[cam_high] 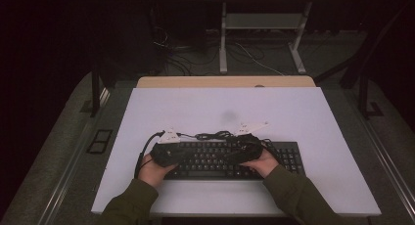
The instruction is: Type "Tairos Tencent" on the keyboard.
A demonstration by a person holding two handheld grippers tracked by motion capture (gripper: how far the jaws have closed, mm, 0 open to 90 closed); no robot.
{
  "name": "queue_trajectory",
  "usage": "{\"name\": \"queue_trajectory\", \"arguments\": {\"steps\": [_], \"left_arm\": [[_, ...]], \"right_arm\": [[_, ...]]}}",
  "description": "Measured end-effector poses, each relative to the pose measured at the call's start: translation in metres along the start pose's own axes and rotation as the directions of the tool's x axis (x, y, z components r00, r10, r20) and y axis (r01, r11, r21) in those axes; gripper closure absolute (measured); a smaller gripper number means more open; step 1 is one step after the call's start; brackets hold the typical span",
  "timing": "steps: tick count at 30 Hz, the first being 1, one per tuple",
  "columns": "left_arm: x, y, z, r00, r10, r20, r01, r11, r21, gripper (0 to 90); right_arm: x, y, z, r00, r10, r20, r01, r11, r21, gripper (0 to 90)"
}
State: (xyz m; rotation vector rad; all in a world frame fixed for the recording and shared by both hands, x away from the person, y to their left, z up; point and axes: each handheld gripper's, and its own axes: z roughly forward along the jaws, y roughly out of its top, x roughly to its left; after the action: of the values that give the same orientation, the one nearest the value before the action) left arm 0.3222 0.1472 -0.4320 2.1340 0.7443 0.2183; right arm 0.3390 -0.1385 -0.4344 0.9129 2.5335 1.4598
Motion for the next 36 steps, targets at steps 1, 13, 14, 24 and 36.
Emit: {"name": "queue_trajectory", "arguments": {"steps": [1,13,14,24,36], "left_arm": [[0.0001,-0.0005,0.0003,1.0,-0.001,-0.001,0.001,1.0,0.004,89.0],[0.0038,-0.0044,0.0031,0.9999,-0.008,0.009,0.007,0.9998,0.017,88.9],[0.0037,-0.0042,0.0029,1.0,-0.006,0.008,0.005,0.9998,0.021,88.9],[0.0026,-0.0027,0.0006,1.0,0.001,0.001,-0.001,1.0,0.008,88.9],[0.0011,-0.0023,-0.0016,1.0,-0.003,0.006,0.003,1.0,-0.001,88.8]], "right_arm": [[-0.0001,0.0,-0.0001,1.0,0.001,0.0,-0.001,1.0,0.0,21.0],[-0.0004,-0.0005,0.0003,1.0,-0.003,0.001,0.003,1.0,0.004,21.1],[-0.0002,-0.0004,0.0004,1.0,-0.003,0.0,0.003,1.0,0.004,21.1],[-0.0003,-0.0001,0.0,1.0,0.0,-0.003,0.0,1.0,0.003,21.1],[0.0001,0.0012,-0.0031,0.9999,-0.011,0.003,0.011,1.0,0.02,19.0]]}}
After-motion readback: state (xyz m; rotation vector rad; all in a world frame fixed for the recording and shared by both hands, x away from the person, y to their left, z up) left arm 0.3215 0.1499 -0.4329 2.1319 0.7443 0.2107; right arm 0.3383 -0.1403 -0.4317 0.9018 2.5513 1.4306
